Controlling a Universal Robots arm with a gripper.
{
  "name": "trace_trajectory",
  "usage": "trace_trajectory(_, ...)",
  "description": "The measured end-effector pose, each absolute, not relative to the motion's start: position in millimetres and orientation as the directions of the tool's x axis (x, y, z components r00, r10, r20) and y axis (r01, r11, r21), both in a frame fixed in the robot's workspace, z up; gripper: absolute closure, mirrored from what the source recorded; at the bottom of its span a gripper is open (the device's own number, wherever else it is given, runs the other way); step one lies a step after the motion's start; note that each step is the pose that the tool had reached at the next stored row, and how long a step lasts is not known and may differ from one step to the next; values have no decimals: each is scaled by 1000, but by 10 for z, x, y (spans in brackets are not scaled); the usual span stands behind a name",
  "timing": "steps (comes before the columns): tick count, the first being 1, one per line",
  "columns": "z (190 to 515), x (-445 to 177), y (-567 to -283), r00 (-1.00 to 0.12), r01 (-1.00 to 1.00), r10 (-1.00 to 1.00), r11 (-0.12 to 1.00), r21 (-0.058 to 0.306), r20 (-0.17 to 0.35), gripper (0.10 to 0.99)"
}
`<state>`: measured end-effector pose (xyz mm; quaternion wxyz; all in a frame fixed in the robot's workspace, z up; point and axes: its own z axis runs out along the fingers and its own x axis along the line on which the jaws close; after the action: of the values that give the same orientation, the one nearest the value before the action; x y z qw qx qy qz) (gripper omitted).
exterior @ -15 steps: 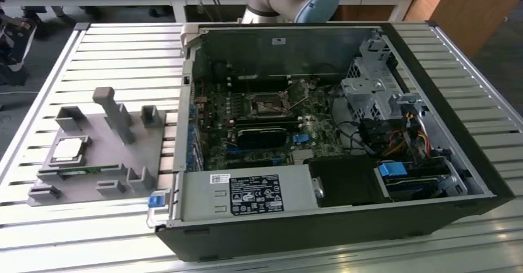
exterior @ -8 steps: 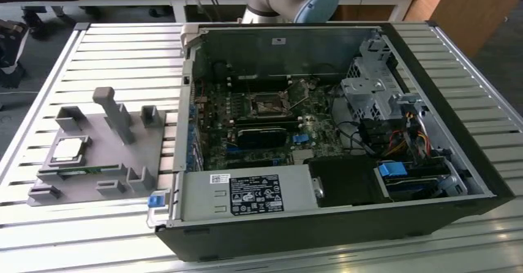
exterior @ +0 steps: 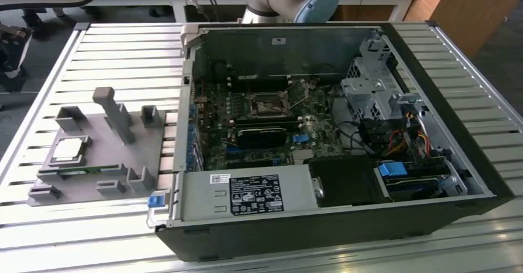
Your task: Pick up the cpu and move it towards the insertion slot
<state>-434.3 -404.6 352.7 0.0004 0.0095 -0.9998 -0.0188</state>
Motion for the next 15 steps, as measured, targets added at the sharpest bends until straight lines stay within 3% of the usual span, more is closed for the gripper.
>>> trace_trajectory(15,3324,-4348,-4046,-1000,-19,-19,999,36,1,980)
